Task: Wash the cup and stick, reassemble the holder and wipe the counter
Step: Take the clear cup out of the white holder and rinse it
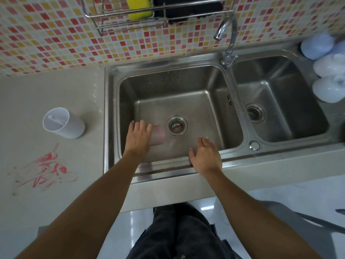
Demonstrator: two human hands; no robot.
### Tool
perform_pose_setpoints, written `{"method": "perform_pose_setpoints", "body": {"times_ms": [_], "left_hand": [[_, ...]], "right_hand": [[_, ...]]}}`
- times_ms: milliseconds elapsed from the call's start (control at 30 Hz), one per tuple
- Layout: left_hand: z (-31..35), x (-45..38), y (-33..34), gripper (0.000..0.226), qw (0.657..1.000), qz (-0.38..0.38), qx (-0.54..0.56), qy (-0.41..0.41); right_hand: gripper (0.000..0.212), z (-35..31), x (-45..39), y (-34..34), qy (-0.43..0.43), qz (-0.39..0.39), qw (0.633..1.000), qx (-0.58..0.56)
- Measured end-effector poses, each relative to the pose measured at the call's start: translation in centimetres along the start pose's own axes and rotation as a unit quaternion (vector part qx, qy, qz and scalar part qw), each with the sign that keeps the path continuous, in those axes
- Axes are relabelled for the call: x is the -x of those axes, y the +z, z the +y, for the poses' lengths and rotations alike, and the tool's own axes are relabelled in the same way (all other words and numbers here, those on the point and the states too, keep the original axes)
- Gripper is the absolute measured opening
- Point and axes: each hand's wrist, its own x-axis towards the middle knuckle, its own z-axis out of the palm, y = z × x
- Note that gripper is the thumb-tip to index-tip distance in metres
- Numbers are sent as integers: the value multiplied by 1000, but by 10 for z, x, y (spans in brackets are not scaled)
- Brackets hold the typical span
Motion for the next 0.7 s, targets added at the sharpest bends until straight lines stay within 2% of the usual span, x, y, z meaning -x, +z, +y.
{"method": "perform_pose_setpoints", "body": {"times_ms": [167, 267, 367, 467, 567, 700], "left_hand": [[-4, 2, -3, 68, 999, 29, -31, -15], [-5, 0, -5, 64, 999, 20, -19, -26], [-2, -1, -10, 57, 997, 21, 44, -64], [4, 1, -19, 62, 985, 23, 122, -123], [18, 1, -32, 70, 965, 38, 207, -160], [35, -26, -54, 87, 935, 48, 301, -181]], "right_hand": [[61, -1, 0, -2, 3, -8, 1000, -4], [61, 0, 0, 0, 2, -5, 1000, -6], [60, 1, -1, 0, -11, -19, 1000, 0], [60, 1, -1, -6, -28, -39, 999, -13], [61, 10, -9, -19, -29, -55, 990, -125], [63, 39, -56, -59, 11, 6, 979, -204]]}}
